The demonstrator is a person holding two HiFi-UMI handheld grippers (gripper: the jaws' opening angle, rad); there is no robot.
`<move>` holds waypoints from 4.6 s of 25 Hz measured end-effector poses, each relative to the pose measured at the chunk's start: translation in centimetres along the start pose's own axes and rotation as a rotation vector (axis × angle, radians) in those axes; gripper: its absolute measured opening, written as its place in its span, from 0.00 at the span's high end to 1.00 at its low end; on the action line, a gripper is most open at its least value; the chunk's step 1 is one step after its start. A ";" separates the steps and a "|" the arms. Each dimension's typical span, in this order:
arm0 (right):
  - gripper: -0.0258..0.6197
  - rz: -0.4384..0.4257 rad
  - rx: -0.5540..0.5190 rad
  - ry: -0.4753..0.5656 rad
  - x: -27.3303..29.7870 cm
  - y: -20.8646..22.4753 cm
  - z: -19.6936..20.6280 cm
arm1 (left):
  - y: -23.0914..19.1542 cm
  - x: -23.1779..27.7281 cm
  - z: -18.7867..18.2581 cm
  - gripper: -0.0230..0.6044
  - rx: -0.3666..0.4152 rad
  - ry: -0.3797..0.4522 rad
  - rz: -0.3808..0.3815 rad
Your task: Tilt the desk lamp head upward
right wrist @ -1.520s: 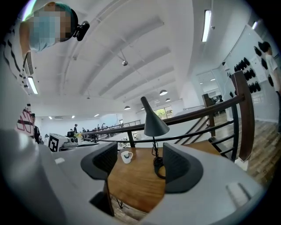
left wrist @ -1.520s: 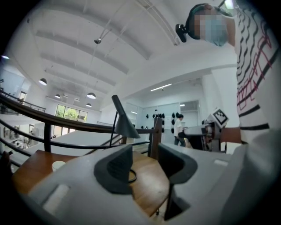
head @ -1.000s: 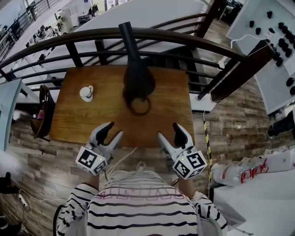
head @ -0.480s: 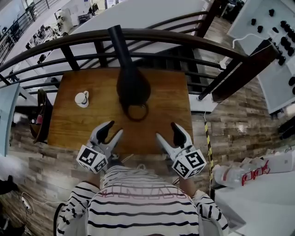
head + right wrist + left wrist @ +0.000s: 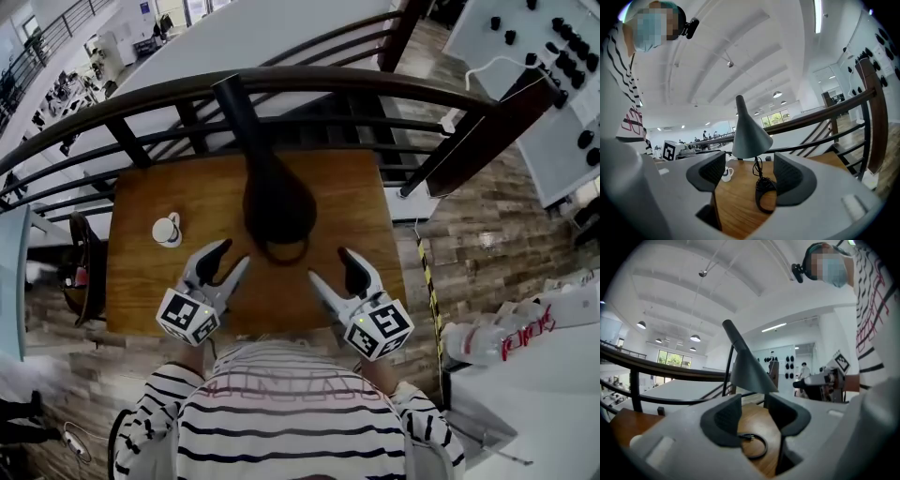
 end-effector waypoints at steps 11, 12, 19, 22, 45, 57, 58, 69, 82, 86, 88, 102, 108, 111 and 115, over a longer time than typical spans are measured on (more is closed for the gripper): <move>0.48 0.033 0.051 -0.036 6.2 -0.3 -1.0 | -7.6 1.8 -1.3 0.69 0.027 0.005 0.045; 0.48 0.036 0.057 -0.040 6.5 -0.3 -0.9 | -8.1 2.0 -1.5 0.69 0.032 0.007 0.049; 0.49 0.006 0.113 -0.042 8.8 -0.7 -0.8 | -11.3 4.0 -1.7 0.69 0.068 -0.001 0.075; 0.49 -0.013 0.132 -0.036 9.6 -0.8 -1.0 | -12.3 5.3 -1.4 0.69 0.073 -0.016 0.090; 0.51 0.000 0.234 0.003 12.2 -0.8 -2.3 | -15.5 14.9 -0.4 0.69 0.056 0.010 0.222; 0.51 -0.026 0.250 0.006 12.0 -0.2 -2.0 | -14.9 16.5 0.7 0.86 0.090 -0.017 0.222; 0.51 -0.027 0.251 0.005 12.0 -0.2 -2.0 | -14.9 16.5 0.7 0.86 0.087 -0.019 0.222; 0.56 -0.015 0.231 0.050 10.0 -1.2 -2.3 | -14.5 15.7 0.8 0.86 0.015 -0.036 0.206; 0.51 0.007 0.147 0.137 4.7 -3.5 -4.1 | -13.8 15.2 2.0 0.87 0.036 -0.115 0.160; 0.52 0.026 0.094 0.183 2.1 -4.5 -5.8 | -13.6 15.2 2.3 0.87 0.035 -0.125 0.154; 0.52 0.032 0.070 0.191 1.0 -4.8 -6.7 | -13.4 15.3 2.4 0.87 0.032 -0.133 0.152; 0.51 0.056 -0.135 0.216 -4.3 -8.1 -11.9 | -12.2 14.7 3.0 0.87 0.022 -0.174 0.128; 0.52 0.063 -0.200 0.223 -5.0 -9.1 -14.8 | -12.5 14.6 3.1 0.87 0.020 -0.174 0.135; 0.53 0.063 -0.231 0.215 -5.3 -9.5 -15.8 | -12.6 14.5 3.2 0.87 0.019 -0.163 0.131; 0.53 0.064 -0.260 0.217 -5.3 -9.8 -16.9 | -12.8 14.5 3.3 0.87 0.020 -0.155 0.129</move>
Point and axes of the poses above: the fingertips, and each gripper's own axes: x forward along the fingers, y to its right, z out of its underside, the point moved 1 cm from there along -x, backward along the fingers, and after that the axes turned 15 degrees about -y, right-handed, at the moved point
